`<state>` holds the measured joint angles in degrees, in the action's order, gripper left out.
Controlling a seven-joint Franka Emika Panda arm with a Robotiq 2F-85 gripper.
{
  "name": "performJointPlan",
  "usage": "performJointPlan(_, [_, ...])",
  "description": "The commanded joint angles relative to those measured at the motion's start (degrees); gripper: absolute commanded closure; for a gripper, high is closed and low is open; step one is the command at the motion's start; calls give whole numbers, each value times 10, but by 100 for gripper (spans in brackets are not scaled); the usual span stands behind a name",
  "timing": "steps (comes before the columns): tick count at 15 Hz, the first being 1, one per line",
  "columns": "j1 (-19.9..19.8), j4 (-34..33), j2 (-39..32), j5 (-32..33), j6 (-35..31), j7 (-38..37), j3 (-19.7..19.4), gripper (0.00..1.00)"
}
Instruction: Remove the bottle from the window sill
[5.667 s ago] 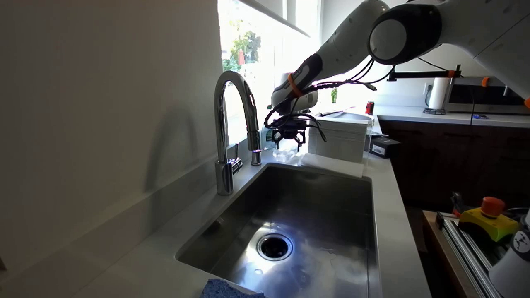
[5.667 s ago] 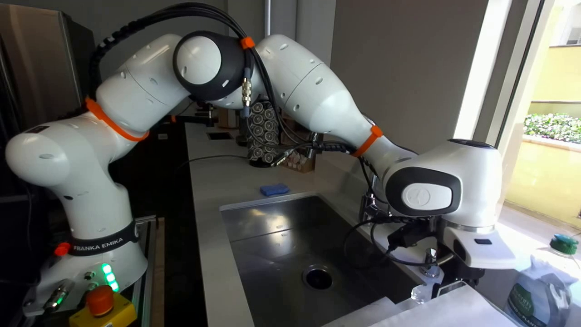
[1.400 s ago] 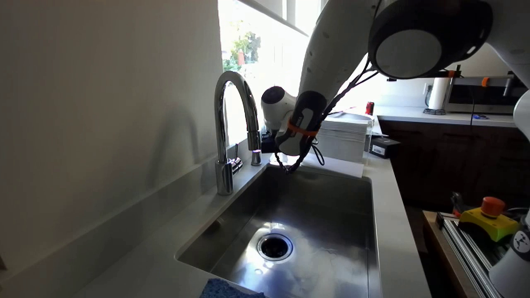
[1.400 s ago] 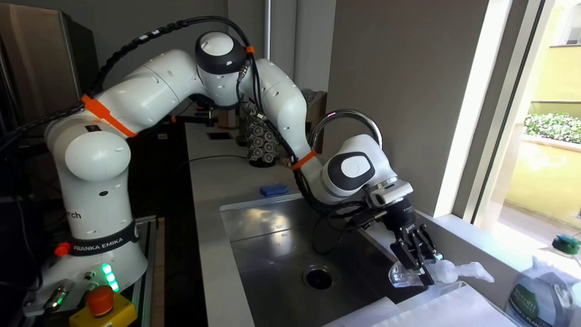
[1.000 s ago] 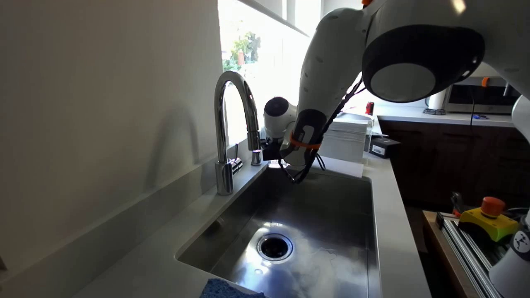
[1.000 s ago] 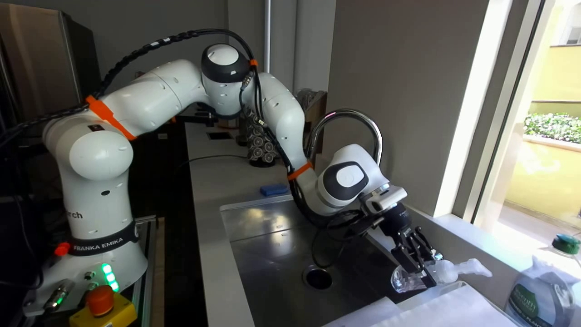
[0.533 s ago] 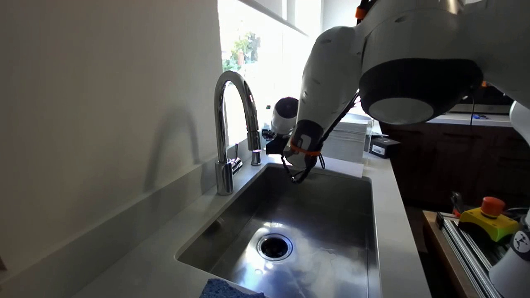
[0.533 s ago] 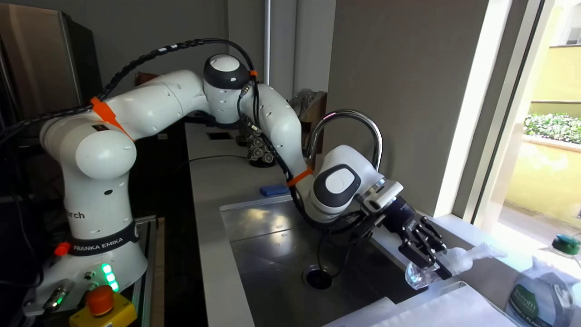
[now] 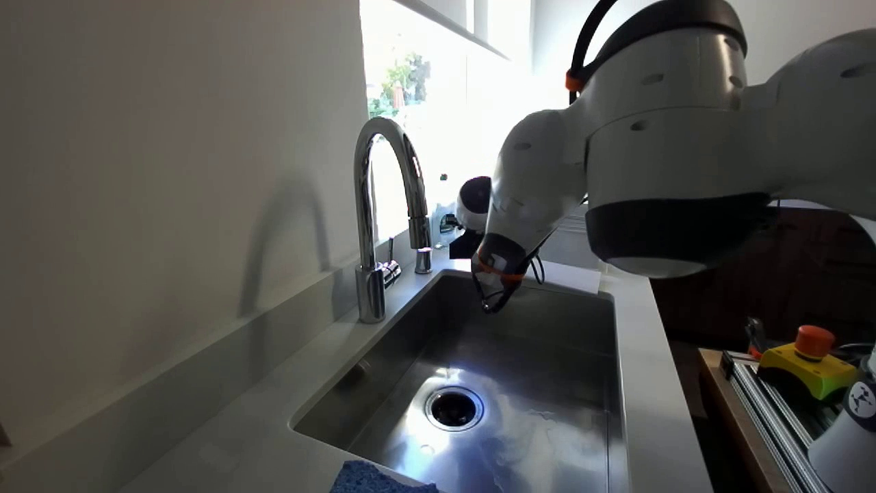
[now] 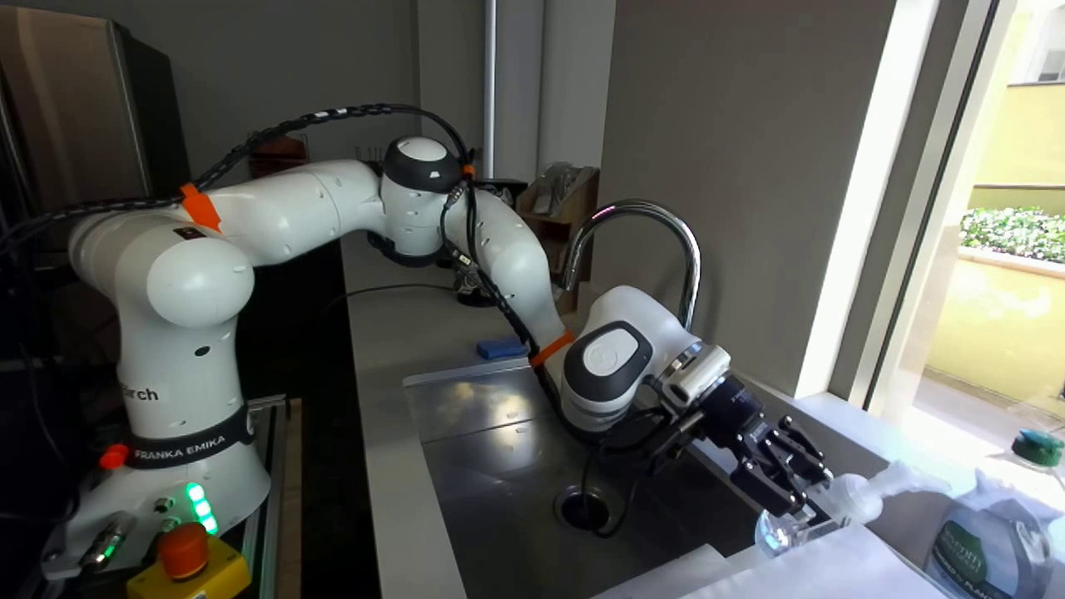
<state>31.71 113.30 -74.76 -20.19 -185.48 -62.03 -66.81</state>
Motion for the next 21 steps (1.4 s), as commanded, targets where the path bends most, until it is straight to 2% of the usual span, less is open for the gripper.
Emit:
performJointPlan(1, [-3,-4,-9,-25,1,18,4,45])
performJointPlan(5, [-7,-9,-14,-28,1,18,6,45])
performJointPlan(6, [-7,-10,-14,-28,1,18,6,70])
performJointPlan(19, [9,-41,-158,-71,2,-6,-48,70])
performJointPlan(20, [16,4,-109,3,-21,-29,-57,70])
performJointPlan(21, [19,7,-114,10,-22,-35,-63,70])
